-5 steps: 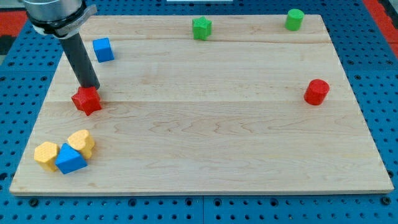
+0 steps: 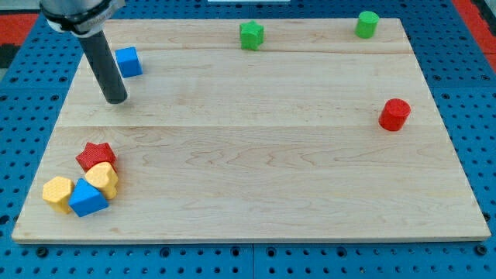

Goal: Slide the blue cube to the group of blocks at the bottom left

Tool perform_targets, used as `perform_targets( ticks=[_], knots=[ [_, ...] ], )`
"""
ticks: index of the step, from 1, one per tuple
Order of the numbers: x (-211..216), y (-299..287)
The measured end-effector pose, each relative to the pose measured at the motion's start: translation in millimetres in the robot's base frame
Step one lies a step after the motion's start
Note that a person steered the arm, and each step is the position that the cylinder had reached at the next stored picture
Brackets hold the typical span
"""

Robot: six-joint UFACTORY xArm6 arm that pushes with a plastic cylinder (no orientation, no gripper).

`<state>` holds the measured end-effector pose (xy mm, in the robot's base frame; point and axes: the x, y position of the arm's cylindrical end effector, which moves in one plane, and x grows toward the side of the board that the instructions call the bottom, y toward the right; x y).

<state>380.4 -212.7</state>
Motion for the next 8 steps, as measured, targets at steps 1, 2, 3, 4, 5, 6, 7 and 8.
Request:
perform_targets(
  ticks=[1,2,3,4,5,6,7,8],
  knots=[
    [-3,19],
    [-34,71],
    [-87,71],
    [-124,54],
    [-118,10],
    [-100,11],
    [-94,35],
    [-63,45]
  ],
)
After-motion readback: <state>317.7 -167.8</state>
